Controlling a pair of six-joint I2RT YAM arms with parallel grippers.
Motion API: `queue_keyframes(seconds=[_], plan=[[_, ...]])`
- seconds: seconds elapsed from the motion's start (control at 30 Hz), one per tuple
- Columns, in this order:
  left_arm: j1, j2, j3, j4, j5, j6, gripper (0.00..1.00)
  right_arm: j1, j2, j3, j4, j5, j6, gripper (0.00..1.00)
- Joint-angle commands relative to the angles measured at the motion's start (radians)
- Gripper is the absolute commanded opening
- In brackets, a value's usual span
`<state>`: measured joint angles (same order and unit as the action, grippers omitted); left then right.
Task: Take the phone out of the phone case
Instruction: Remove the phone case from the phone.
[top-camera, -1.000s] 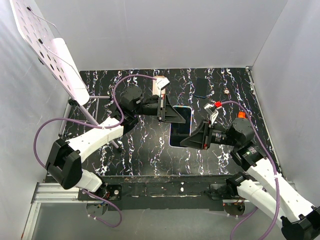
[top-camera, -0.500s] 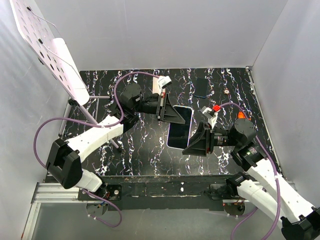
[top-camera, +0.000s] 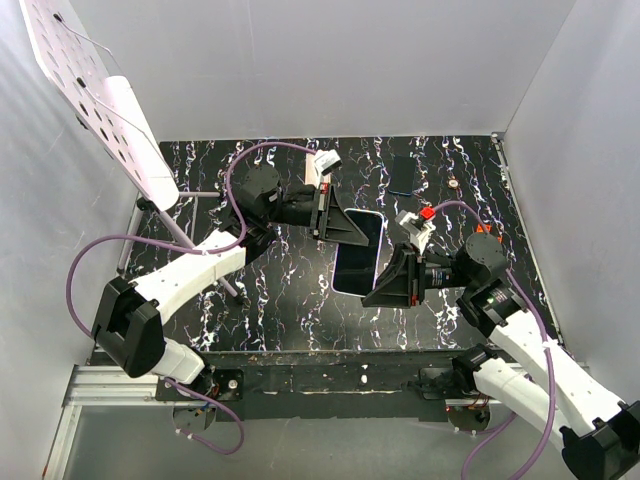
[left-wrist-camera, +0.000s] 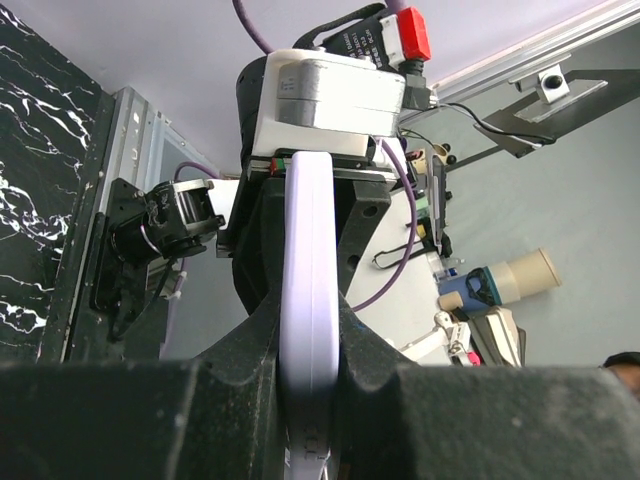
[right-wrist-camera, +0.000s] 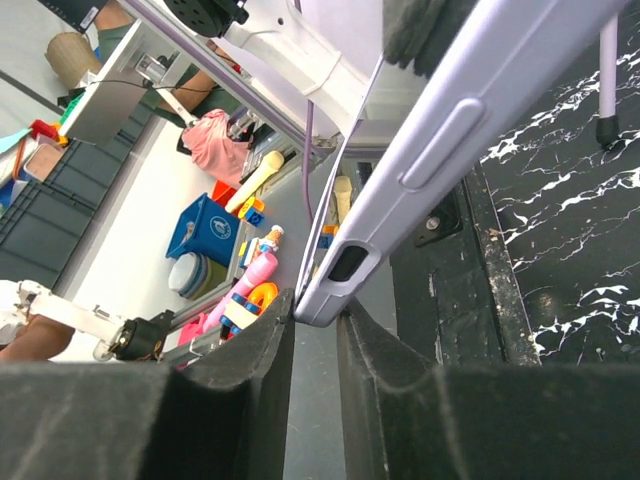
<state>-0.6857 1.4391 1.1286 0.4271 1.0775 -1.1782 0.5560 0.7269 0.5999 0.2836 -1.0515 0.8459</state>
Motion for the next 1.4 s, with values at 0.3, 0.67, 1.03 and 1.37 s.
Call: queue_keyframes(seconds=[0.3, 0.67, 1.03, 1.37], plan=[[-0.006, 0.001, 0.002, 0.329, 0.088, -0.319, 0.0, 0.064, 0.014, 0.138, -0.19, 0.067, -0.37, 0.01], [-0.049, 0.027, -0.046, 0.45, 0.073, -0.425, 0.0, 0.179, 0.106, 0.383, -0.44, 0.287, -0.61, 0.01], [-0.071, 0.03, -0.088, 0.545, -0.013, -0.487, 0.0, 0.323, 0.106, 0.325, -0.509, 1.241, -0.564, 0.01], [-0.071, 0.053, -0.151, 0.734, -0.177, -0.632, 0.0, 0.323, 0.091, 0.357, -0.748, 1.663, -0.481, 0.01]])
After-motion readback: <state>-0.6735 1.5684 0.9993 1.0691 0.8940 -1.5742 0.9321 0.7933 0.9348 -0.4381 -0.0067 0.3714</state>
